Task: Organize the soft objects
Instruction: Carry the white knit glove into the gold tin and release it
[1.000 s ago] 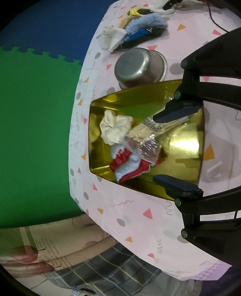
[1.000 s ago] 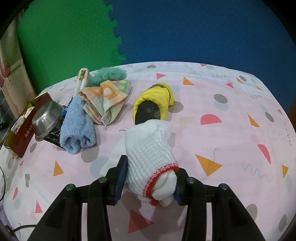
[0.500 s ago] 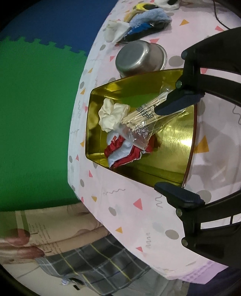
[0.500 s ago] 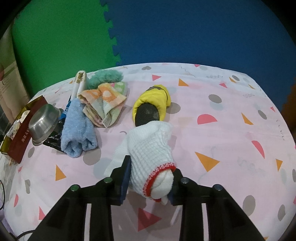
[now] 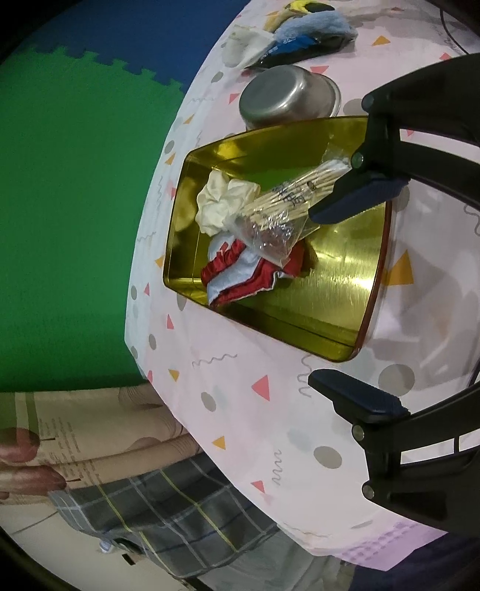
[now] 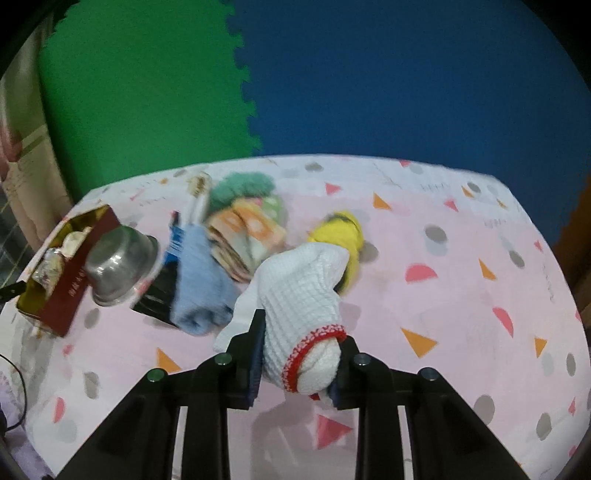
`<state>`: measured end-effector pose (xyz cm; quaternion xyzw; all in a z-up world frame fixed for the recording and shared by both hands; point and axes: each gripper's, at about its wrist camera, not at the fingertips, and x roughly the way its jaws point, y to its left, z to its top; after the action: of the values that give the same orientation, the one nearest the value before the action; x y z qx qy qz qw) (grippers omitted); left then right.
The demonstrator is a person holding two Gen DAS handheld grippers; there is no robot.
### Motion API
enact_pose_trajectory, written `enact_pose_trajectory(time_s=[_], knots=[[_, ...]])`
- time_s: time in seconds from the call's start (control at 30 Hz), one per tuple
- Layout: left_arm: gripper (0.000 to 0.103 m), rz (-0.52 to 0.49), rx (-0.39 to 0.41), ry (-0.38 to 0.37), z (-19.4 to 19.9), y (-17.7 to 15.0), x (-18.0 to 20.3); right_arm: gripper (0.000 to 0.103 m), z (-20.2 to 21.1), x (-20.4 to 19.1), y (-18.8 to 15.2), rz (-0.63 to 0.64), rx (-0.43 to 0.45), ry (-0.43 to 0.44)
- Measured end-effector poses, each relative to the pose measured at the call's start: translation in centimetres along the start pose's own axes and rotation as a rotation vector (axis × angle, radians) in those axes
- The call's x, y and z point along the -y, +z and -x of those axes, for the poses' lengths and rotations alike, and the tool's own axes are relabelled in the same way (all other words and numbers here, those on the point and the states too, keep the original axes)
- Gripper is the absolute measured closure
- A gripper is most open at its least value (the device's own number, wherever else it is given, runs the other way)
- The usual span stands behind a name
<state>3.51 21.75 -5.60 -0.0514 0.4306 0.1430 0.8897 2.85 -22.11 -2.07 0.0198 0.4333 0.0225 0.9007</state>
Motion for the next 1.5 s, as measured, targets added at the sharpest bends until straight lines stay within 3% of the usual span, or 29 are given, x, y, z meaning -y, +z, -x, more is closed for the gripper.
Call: enact_pose_trajectory(time_s=[0.3, 0.53, 0.87, 1.17, 1.5], knots=[[0.025, 0.023, 0.001, 0.02, 0.2, -0.1, -1.0, 0.076, 0.4, -6.6, 2.1, 0.083, 0.002, 0.146], [0.025, 0.048, -0.008, 0.037, 0.4, -1.0, -2.5, 0.076, -1.3, -13.3, 3.0, 0.148, -0.031, 0.277], [0.024, 0.126, -0.003, 0.07, 0.6, -1.0, -5.2, 0.076, -4.3, -22.9, 4.5, 0.242, -0.059, 0.4], [0.024, 0.136, -0.002, 0.083, 0.2, -1.0, -5.7, 0.076, -7.1, -28.7, 5.3, 0.301, -0.089, 0.416], [0.024, 0.13, -0.003, 0.044, -0.1, -1.1, -5.4, 0.075, -10.4, -32.5, 6.0, 0.314, -0.117, 0.401]])
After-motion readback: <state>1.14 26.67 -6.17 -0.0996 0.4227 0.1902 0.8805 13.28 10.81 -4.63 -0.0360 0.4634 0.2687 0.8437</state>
